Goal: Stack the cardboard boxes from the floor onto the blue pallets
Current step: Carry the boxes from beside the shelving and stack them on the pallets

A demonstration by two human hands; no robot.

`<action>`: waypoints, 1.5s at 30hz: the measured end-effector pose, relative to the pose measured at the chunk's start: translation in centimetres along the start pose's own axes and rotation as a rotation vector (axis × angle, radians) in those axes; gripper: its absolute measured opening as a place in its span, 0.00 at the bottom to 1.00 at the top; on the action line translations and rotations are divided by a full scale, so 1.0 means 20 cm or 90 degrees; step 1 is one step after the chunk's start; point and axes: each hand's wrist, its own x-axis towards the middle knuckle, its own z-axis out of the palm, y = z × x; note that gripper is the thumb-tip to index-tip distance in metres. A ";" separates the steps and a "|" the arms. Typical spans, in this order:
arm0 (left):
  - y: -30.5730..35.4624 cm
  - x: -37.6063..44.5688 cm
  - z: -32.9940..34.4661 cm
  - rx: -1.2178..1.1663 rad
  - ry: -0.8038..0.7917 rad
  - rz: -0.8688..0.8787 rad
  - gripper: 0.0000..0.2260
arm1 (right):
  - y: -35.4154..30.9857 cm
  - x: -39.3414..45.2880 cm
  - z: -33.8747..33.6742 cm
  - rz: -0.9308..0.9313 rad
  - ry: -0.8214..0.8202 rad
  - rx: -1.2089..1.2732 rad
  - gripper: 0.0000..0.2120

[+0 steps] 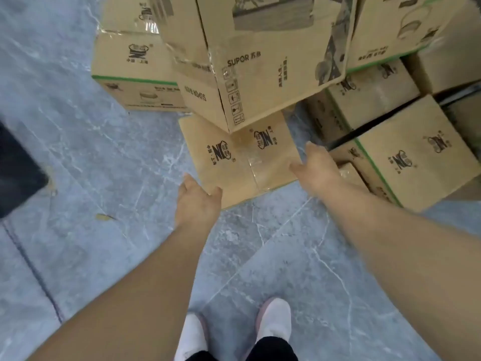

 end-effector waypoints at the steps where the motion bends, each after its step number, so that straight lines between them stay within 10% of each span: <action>1: -0.01 0.03 0.03 0.007 0.003 -0.007 0.35 | 0.01 0.03 0.03 0.008 0.001 -0.010 0.28; 23: -0.26 -0.28 0.16 0.052 -0.070 -0.065 0.16 | 0.30 -0.43 0.16 0.222 -0.046 0.097 0.21; 45: 0.25 -1.22 0.14 0.251 -0.230 0.163 0.12 | 0.91 -1.59 -0.27 0.494 0.060 0.401 0.13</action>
